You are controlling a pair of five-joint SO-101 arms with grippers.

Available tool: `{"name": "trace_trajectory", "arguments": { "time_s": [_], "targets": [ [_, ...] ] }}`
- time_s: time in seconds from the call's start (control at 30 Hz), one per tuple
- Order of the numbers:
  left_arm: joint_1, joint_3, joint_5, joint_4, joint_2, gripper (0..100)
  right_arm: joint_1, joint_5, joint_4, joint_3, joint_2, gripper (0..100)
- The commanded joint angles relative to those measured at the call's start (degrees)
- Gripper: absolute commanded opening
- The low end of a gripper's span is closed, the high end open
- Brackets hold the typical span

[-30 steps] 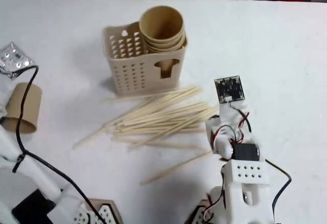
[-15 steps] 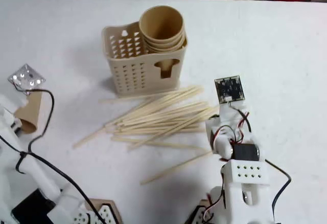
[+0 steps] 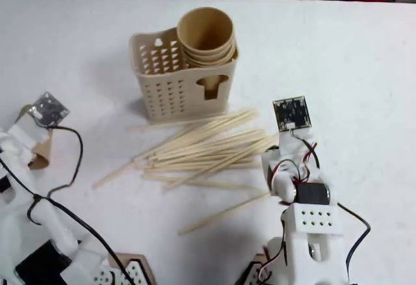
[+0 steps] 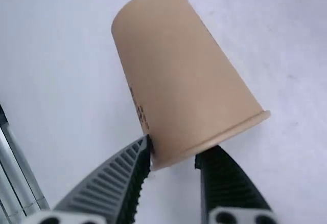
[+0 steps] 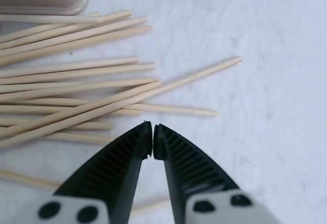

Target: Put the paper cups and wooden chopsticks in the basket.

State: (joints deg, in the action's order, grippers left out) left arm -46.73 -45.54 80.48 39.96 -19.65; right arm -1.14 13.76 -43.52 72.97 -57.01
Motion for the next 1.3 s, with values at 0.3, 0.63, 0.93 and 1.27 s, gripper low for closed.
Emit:
{"name": "trace_trajectory", "arguments": {
  "time_s": [0.3, 0.63, 0.93, 1.27],
  "targets": [
    [7.6, 0.5, -6.2, -1.8, -2.3, 2, 0.4, 0.1, 1.1, -0.4, -0.7, 2.4],
    [9.7, 26.4, -22.0, 31.6, -2.2, 2, 0.4, 0.1, 1.2, -0.4, -0.7, 2.4],
    [23.9, 50.1, -36.6, 54.4, -2.2, 2, 0.4, 0.1, 1.1, -0.4, -0.7, 2.4],
    [43.5, 66.5, -50.7, 57.4, -1.6, 2, 0.4, 0.1, 1.1, -0.4, -0.7, 2.4]
  ]
}}
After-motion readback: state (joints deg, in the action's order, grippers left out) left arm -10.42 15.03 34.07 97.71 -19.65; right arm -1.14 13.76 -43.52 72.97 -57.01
